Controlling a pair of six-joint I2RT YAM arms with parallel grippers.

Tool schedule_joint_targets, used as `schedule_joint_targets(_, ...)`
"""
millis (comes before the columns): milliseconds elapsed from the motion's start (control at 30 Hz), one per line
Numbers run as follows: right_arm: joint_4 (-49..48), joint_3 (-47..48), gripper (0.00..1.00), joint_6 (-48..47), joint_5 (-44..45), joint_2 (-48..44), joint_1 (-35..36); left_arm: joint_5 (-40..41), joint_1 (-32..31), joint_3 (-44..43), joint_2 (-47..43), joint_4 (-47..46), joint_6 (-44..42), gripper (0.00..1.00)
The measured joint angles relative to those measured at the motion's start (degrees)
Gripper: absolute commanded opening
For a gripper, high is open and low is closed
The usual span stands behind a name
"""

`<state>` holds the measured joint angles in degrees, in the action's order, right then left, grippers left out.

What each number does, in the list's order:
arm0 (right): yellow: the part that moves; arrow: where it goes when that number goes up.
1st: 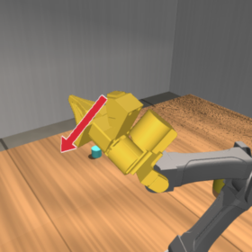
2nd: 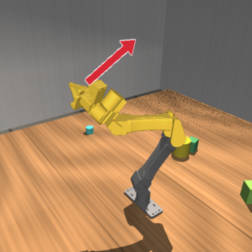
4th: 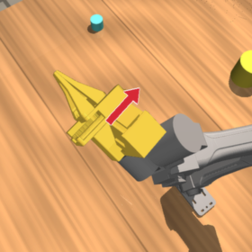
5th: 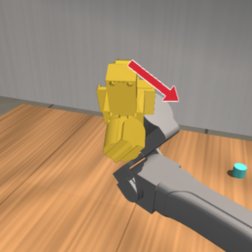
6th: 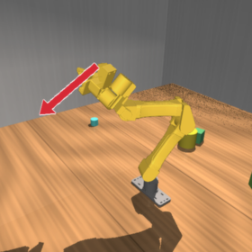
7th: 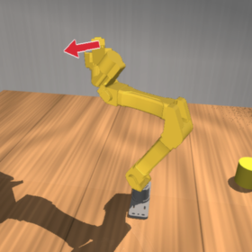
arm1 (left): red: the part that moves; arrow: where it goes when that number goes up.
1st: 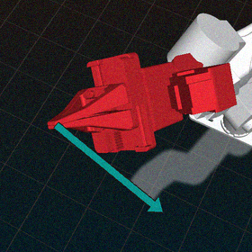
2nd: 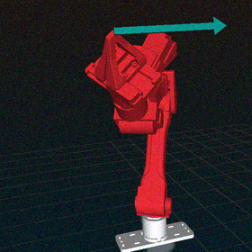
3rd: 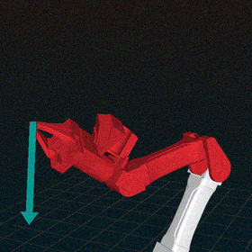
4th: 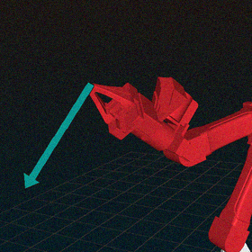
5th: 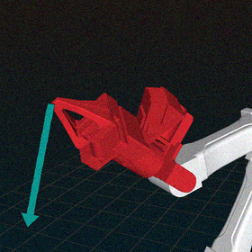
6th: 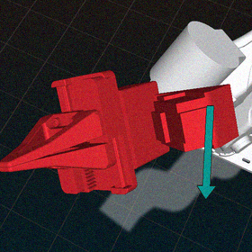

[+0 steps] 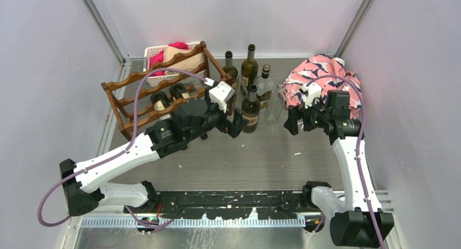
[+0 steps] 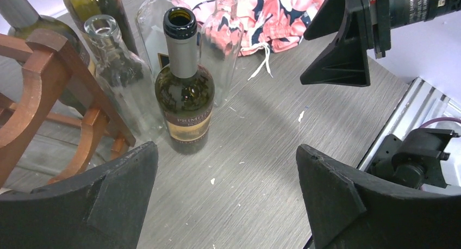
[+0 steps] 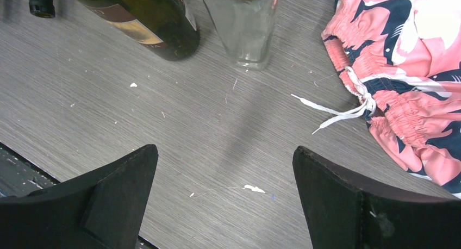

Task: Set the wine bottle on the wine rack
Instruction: Pick up the wine bottle from the center of the board.

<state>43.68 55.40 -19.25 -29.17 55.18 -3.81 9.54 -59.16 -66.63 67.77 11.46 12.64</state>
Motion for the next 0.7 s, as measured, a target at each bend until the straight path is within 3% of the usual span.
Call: schedule_joint_targets(700, 1.2, 0.0, 1.00, -0.5, 0.6, 2.0, 0.9, 0.4, 1.2, -1.4, 7.6, 2.0, -1.7, 0.96)
